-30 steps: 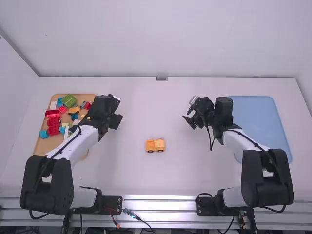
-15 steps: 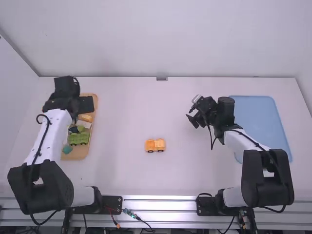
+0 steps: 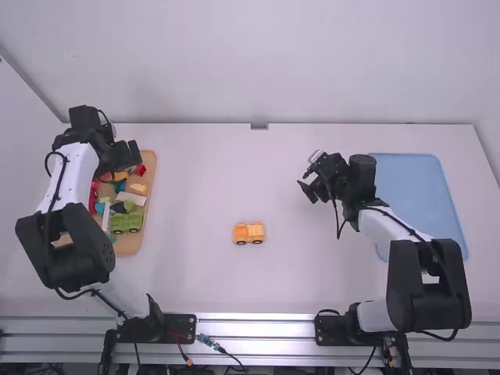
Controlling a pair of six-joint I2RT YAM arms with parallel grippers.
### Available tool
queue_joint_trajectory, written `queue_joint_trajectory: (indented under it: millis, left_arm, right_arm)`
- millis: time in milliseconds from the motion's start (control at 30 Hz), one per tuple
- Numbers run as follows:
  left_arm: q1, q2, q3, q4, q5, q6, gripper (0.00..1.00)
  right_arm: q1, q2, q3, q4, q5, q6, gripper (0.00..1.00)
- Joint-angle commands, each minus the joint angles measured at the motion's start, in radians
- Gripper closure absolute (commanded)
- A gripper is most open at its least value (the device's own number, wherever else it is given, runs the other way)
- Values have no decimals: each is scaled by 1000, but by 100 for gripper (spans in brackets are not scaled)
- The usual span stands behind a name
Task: Assemble lego blocks to make yellow taxi
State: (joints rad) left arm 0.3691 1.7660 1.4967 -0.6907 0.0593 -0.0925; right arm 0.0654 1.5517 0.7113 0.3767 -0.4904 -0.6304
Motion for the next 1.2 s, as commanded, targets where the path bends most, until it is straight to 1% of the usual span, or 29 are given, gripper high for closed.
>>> queue_joint_trajectory:
  millis: [0,67,200,267,300,400,533,667,767,867,967,1033,1067,1167]
  left_arm:
    - [-2,1,-28,32,40,-104,1]
    - [3,1,-54,58,36,-200,1]
    - [-2,2,-87,95,29,-313,1]
    - [-3,6,-90,97,5,-356,1]
    - [-3,14,-90,94,-54,-420,1]
    - [-2,28,-85,90,-96,-466,1]
    - [-2,73,-39,43,-95,-517,1]
    - [-4,142,41,-36,-92,-552,1]
    - [-19,203,116,-125,-95,-615,0]
    - [-34,225,129,-143,-95,-703,0]
    - [-51,228,107,-130,-96,-757,0]
    - [-63,228,87,-97,-96,-751,1]
    - [-72,228,69,-59,-96,-744,0]
    - [-83,228,43,-32,-113,-750,1]
  right_arm:
    - [0,-25,24,13,-2,41,1]
    - [-2,-25,24,28,2,73,1]
    - [-1,-25,24,38,29,106,1]
    - [-1,-25,24,38,27,111,1]
    - [2,-25,24,38,28,110,1]
    - [0,-25,24,35,27,111,1]
    - [1,-25,24,35,20,110,1]
    - [1,-25,24,35,20,111,1]
    - [1,-25,24,35,20,111,1]
    - [1,-25,24,34,20,111,0]
    - [1,-25,24,27,20,111,1]
    - [1,-25,24,23,20,110,1]
    - [1,-25,24,20,21,110,1]
    - [1,-25,24,16,20,110,1]
